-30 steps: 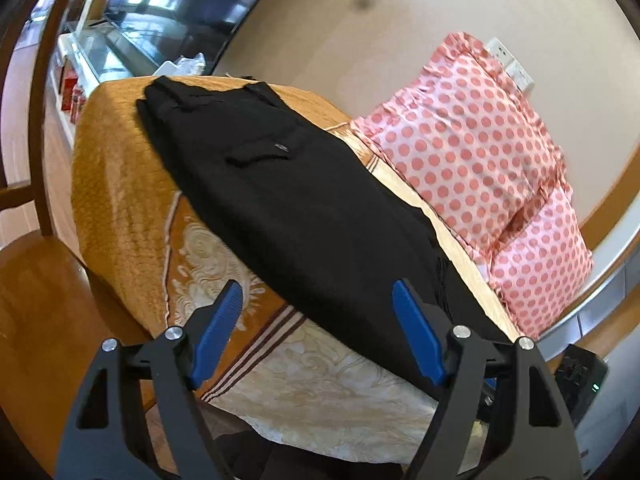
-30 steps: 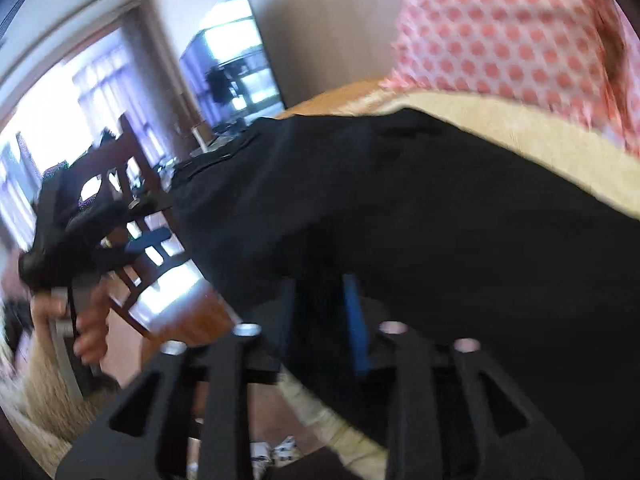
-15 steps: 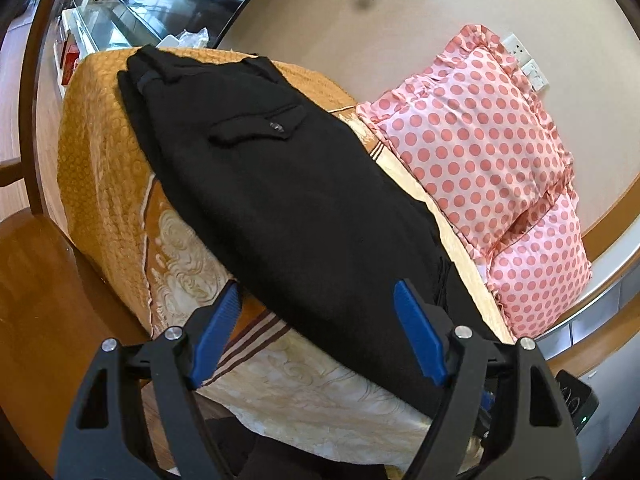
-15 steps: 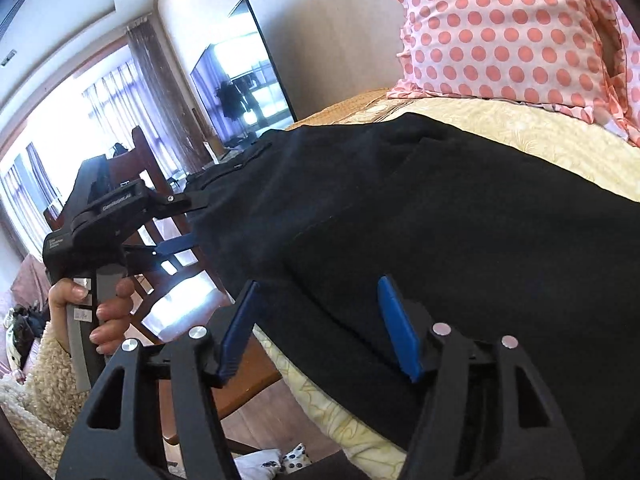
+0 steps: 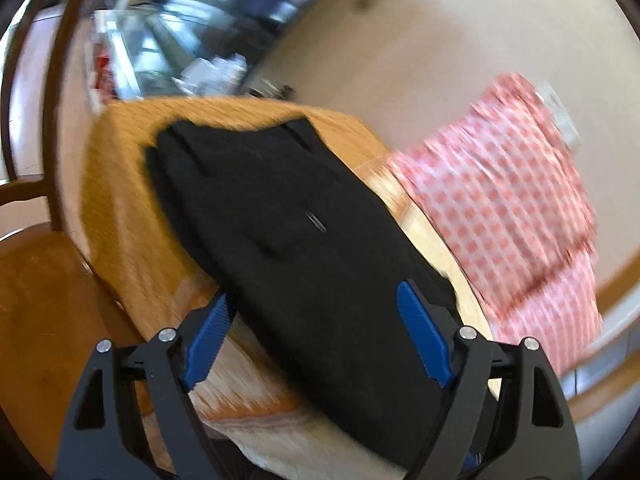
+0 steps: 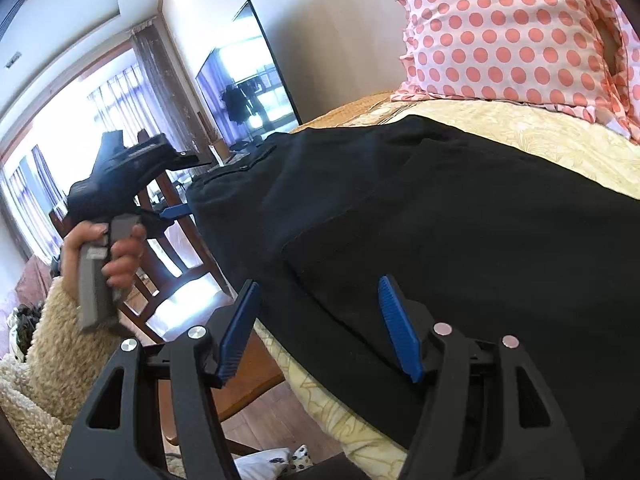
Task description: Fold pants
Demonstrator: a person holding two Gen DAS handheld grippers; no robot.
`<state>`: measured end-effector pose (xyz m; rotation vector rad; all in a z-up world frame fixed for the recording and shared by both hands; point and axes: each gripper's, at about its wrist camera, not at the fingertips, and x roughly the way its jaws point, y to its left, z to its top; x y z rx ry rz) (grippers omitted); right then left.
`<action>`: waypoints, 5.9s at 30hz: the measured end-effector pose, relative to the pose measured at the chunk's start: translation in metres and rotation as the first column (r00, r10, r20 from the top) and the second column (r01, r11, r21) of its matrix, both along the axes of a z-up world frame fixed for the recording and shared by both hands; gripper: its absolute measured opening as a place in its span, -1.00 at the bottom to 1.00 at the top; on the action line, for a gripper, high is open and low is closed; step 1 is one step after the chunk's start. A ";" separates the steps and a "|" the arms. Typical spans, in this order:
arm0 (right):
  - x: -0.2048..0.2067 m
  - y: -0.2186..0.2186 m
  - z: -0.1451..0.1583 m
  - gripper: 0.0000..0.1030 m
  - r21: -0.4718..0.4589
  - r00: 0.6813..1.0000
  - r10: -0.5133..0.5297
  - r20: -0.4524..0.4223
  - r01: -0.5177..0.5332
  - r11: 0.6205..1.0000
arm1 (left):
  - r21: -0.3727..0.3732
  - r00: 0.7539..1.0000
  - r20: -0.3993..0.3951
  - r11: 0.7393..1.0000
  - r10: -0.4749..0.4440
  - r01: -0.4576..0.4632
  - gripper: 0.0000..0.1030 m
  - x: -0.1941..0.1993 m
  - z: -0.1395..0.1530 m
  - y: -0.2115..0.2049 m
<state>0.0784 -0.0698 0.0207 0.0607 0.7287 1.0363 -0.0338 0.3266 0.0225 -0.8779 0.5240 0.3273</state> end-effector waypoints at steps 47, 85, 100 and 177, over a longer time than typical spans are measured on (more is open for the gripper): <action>-0.007 -0.301 0.009 0.49 0.230 0.658 -0.737 -0.156 0.750 0.621 | 0.504 0.384 -0.288 0.202 -0.877 0.840 -0.76 0.074 0.005 -0.449; 0.123 -0.240 -0.009 0.07 -0.006 0.762 -0.505 -0.406 0.550 0.835 | 0.076 0.748 -0.220 0.754 -0.626 0.653 0.22 0.185 0.005 -0.200; 0.132 -0.244 0.007 -0.71 0.044 0.812 -0.409 -0.417 0.467 0.883 | 0.220 0.667 -0.218 0.630 -0.713 0.745 -0.81 0.204 0.035 -0.228; -0.025 -0.147 -0.017 0.97 -0.218 0.671 -0.691 0.270 0.741 0.635 | 0.630 0.833 -0.252 0.569 -0.493 0.528 0.97 0.066 -0.029 -0.308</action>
